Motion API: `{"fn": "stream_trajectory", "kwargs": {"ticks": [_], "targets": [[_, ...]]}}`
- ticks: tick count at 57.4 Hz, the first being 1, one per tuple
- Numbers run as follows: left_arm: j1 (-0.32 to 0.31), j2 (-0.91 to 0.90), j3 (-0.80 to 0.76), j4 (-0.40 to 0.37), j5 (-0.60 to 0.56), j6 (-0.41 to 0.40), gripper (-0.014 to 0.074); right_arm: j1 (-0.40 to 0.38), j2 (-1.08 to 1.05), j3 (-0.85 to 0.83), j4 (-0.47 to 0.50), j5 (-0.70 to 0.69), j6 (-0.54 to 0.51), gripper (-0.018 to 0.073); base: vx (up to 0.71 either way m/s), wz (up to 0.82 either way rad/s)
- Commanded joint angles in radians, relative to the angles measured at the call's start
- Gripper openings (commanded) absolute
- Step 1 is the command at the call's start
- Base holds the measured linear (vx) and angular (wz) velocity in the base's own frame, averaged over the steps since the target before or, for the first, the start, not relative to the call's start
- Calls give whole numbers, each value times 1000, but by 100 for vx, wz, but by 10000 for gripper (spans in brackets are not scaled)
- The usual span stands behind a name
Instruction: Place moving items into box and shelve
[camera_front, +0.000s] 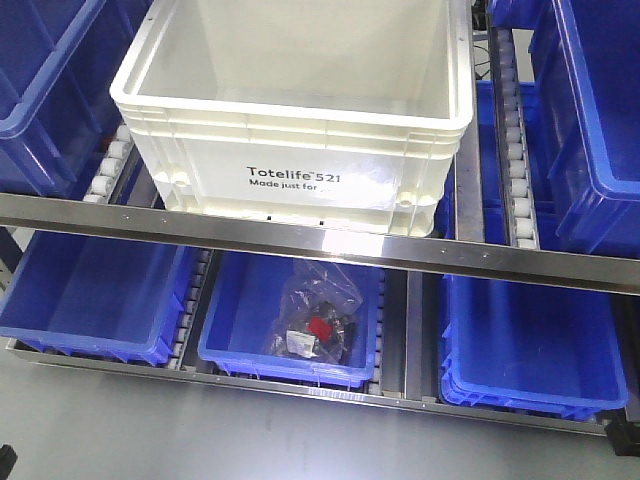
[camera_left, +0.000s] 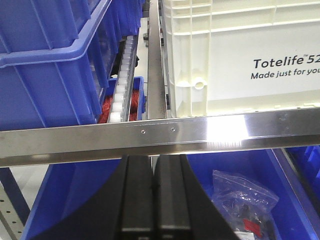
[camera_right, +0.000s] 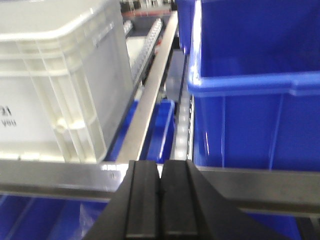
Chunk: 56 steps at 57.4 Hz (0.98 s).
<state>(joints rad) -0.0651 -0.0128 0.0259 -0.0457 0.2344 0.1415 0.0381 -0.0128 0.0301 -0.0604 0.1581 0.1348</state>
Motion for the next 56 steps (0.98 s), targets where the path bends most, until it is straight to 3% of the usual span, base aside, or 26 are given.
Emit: {"fn": "stream_trajectory", "kwargs": {"ticks": [1, 56], "targets": [[2, -13, -9, -2, -82, -5, -6, -7, -7, 6, -21, -110, -2, -8, 0, 0], [2, -13, -9, -2, -82, -5, -6, -7, -7, 6, -16, -91, 10, -8, 0, 0]]}}
